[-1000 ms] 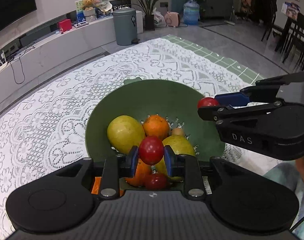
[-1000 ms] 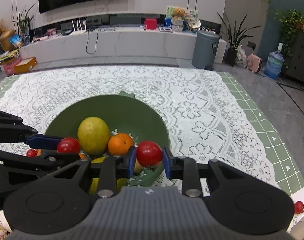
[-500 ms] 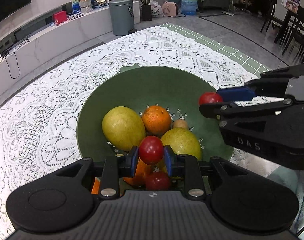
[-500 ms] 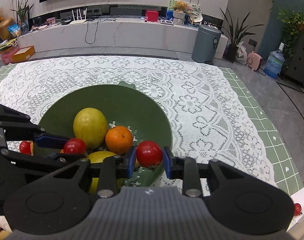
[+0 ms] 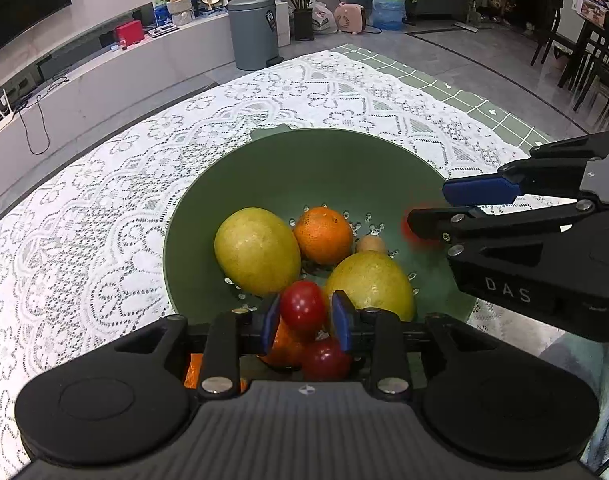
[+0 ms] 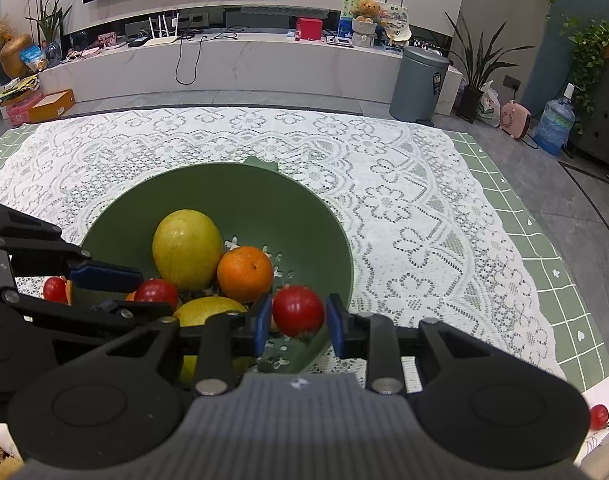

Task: Organize fruits
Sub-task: 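Open both tools to release the tomatoes and lift away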

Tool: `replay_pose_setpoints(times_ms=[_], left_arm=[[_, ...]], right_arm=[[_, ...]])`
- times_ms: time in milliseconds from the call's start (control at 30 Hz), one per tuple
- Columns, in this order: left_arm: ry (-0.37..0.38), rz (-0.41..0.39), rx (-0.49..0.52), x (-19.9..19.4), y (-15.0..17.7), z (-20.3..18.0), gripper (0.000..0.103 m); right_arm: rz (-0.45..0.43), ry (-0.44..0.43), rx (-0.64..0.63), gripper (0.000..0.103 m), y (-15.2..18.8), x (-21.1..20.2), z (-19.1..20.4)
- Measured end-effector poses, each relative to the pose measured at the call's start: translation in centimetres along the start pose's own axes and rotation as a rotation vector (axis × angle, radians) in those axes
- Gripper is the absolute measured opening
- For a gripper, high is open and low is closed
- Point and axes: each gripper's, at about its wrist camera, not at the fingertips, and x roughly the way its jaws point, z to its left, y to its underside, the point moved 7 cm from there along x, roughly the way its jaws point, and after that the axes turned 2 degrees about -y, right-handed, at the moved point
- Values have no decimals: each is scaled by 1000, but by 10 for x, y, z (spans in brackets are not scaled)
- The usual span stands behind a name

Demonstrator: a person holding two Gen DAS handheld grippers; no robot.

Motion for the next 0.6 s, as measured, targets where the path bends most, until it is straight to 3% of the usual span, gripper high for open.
replay_pose_setpoints(times_ms=[133,333,600], left_arm=[[-24,-13,-2,-5,-1,1,47],[-62,-35,-11,-17,-2,6,50],[-118,-92,-40,-43,0,16,50]], right_arm=[[-25,9,-10,45,-1,-5,1],[-66,12,-18,48,-1,-13,3],[-159,39,16,61,-5,-32,1]])
